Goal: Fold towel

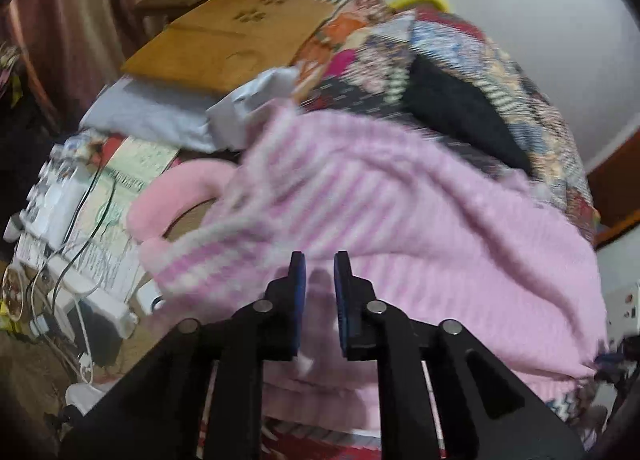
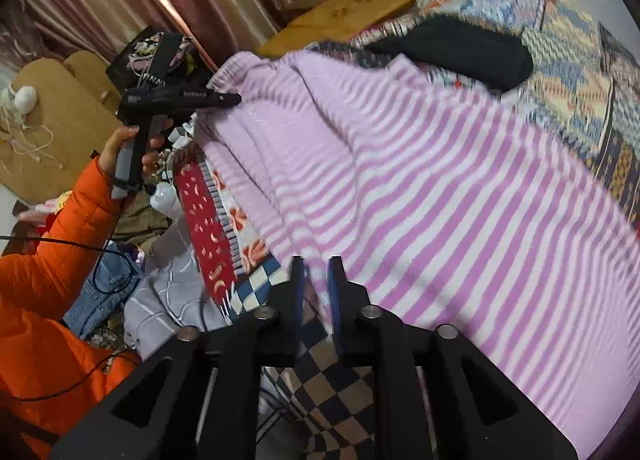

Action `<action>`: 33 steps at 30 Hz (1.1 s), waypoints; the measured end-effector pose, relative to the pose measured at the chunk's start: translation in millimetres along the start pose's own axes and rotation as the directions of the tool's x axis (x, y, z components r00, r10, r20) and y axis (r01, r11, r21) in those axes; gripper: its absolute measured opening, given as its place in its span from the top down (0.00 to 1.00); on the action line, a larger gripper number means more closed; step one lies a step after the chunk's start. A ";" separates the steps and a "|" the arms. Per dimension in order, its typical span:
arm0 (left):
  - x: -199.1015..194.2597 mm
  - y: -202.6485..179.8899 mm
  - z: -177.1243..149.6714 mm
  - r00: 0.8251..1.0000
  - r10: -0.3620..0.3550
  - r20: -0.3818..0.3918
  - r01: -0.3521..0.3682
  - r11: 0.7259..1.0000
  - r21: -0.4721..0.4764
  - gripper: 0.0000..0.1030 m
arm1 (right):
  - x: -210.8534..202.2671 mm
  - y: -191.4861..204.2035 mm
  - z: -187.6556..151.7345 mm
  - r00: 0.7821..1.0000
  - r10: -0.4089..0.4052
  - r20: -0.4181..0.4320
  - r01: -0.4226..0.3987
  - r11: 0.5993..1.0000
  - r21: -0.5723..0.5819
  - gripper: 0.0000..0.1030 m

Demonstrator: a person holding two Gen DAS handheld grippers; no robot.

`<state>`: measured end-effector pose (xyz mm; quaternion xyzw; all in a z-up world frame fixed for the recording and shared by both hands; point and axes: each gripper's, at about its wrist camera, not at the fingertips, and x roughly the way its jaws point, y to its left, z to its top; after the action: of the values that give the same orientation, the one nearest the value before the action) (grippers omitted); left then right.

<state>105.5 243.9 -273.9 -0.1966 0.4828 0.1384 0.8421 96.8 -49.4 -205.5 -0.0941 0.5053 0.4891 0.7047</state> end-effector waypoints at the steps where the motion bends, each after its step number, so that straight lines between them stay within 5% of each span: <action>1: -4.2 -8.6 0.8 1.000 -0.012 0.010 0.012 1.000 0.018 0.84 | -4.5 -1.1 4.3 1.000 -0.003 0.016 0.003 1.000 -0.007 0.77; 5: -8.6 -49.6 0.0 0.994 -0.106 0.013 0.105 0.990 0.090 0.76 | -10.2 -14.4 32.6 0.996 -0.047 0.072 0.049 0.999 -0.021 0.75; 9: 9.2 -84.0 -12.3 0.981 -0.186 -0.063 0.193 0.971 0.138 0.76 | 12.1 -36.9 68.7 0.989 -0.117 0.096 0.119 0.993 -0.022 0.75; 12: 29.4 -102.9 -28.7 0.970 -0.201 -0.133 0.222 0.960 0.170 0.76 | 41.8 -48.8 92.2 0.984 -0.160 0.077 0.163 0.986 -0.041 0.74; 14: 43.1 -107.2 -41.2 0.969 -0.179 -0.170 0.210 0.961 0.182 0.76 | 63.5 -53.7 103.9 0.983 -0.178 0.039 0.180 0.982 -0.059 0.64; 18: 48.2 -96.8 -53.7 0.963 -0.203 -0.177 0.230 0.962 0.148 0.75 | 94.8 -59.8 115.1 0.987 -0.159 -0.019 0.156 0.983 -0.097 0.61; 21: 44.9 -91.3 -56.7 0.965 -0.197 -0.174 0.223 0.964 0.142 0.75 | 110.6 -58.8 118.2 0.989 -0.135 -0.060 0.127 0.983 -0.129 0.92; 27: 41.0 -83.3 -63.3 0.972 -0.162 -0.169 0.191 0.967 0.168 0.76 | 98.1 -61.9 123.6 0.976 -0.219 0.017 0.219 0.961 -0.171 0.95; 33: 33.6 -79.1 -72.8 0.978 -0.138 -0.158 0.166 0.969 0.185 0.76 | 112.7 -80.8 130.0 0.964 -0.264 -0.025 0.259 0.958 -0.126 0.95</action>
<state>100.4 141.6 -320.6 -0.1583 0.5371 0.0104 0.8285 242.0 58.4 -264.0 -0.2127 0.4721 0.4196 0.7455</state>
